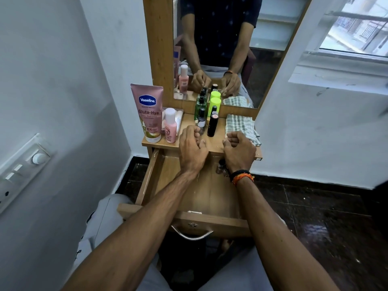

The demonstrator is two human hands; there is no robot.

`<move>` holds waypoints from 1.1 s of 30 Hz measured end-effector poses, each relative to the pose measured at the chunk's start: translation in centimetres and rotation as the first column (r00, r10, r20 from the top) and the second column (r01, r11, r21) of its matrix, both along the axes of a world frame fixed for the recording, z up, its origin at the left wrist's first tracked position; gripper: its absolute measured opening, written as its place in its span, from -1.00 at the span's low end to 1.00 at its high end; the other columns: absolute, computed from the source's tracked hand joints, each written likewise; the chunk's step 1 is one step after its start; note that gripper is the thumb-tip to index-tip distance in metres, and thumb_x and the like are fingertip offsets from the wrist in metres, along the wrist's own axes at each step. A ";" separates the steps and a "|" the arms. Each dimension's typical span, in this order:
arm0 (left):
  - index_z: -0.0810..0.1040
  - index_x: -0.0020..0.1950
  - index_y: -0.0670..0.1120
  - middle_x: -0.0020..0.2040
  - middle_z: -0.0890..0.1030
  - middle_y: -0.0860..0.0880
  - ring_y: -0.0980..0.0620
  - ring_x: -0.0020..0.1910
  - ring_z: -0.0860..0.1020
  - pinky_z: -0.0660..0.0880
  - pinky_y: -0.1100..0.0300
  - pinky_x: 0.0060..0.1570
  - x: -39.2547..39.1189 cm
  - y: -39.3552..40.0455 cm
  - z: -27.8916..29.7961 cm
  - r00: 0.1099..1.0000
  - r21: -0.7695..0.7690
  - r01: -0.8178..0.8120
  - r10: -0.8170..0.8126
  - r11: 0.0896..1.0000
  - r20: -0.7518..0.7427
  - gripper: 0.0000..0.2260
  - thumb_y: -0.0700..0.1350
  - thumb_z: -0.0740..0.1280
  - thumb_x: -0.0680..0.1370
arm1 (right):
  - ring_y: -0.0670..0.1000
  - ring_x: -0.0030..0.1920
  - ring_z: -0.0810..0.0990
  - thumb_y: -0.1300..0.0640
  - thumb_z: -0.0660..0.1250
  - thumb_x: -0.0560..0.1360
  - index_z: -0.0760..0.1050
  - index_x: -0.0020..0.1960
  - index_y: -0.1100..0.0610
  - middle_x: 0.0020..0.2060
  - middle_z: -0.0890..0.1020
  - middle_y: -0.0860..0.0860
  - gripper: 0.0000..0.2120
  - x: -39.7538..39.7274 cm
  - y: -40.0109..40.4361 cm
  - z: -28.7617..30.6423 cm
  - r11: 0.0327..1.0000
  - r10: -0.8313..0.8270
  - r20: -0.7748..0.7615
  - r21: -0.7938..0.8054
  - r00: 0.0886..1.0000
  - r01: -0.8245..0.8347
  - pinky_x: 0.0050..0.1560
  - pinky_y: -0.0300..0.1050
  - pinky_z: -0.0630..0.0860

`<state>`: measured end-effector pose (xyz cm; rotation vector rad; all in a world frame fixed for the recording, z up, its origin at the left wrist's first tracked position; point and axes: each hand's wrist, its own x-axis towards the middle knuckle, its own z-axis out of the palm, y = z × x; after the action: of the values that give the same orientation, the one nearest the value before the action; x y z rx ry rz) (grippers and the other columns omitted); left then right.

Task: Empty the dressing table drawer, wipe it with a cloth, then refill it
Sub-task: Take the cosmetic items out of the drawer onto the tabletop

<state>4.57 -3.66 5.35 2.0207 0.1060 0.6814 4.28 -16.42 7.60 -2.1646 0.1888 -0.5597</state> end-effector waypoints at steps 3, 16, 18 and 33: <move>0.46 -0.06 -0.07 -0.17 0.50 0.04 0.02 -0.18 0.51 0.56 0.06 -0.21 -1.2 -0.1 0.0 0.995 0.063 0.065 -0.070 0.996 0.075 -0.83 -0.26 0.41 0.47 | -0.13 -0.12 0.61 0.20 0.45 0.47 0.66 0.00 0.09 -0.14 0.70 -0.05 -0.88 -1.7 -0.5 -0.4 0.999 -0.038 0.015 0.000 0.999 0.038 0.02 -0.22 0.57; 0.63 -0.13 -0.08 -0.23 0.63 0.06 0.09 -0.20 0.58 0.60 0.10 -0.14 -2.2 0.1 -1.0 0.864 0.120 0.438 -0.380 0.891 -0.329 -0.96 -0.21 0.44 0.49 | 0.05 -0.17 0.69 0.21 0.48 0.42 0.68 -0.11 0.04 -0.21 0.70 0.00 -0.90 -4.8 -4.0 -3.1 0.995 -0.082 -0.302 -0.073 0.950 0.062 -0.01 0.07 0.68; 0.64 -0.13 -0.06 -0.23 0.63 0.07 0.10 -0.19 0.59 0.62 0.07 -0.14 -2.1 -0.1 -1.0 0.856 0.150 0.450 -0.378 0.880 -0.354 -0.96 -0.20 0.43 0.49 | 0.07 -0.13 0.69 0.24 0.46 0.43 0.69 -0.01 0.09 -0.15 0.71 0.03 -0.85 -5.1 -3.9 -3.4 0.991 -0.063 -0.303 -0.132 0.951 0.024 0.01 0.09 0.67; 0.55 0.32 -0.11 0.22 0.64 -0.10 -0.10 0.21 0.60 0.58 0.05 0.14 -0.9 -1.7 -3.2 0.678 0.075 0.510 -0.347 0.857 -0.648 -0.54 -0.13 0.47 0.42 | 0.21 -0.04 0.64 0.16 0.36 0.47 0.60 0.04 0.19 -0.05 0.68 0.16 -0.82 -3.9 -2.7 -3.8 0.837 -0.015 -0.300 -0.525 0.954 -0.152 -0.03 0.10 0.63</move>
<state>3.66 -5.40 2.12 2.3276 -0.0889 -0.3144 0.43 -19.14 3.82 -2.8017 0.1166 -0.2575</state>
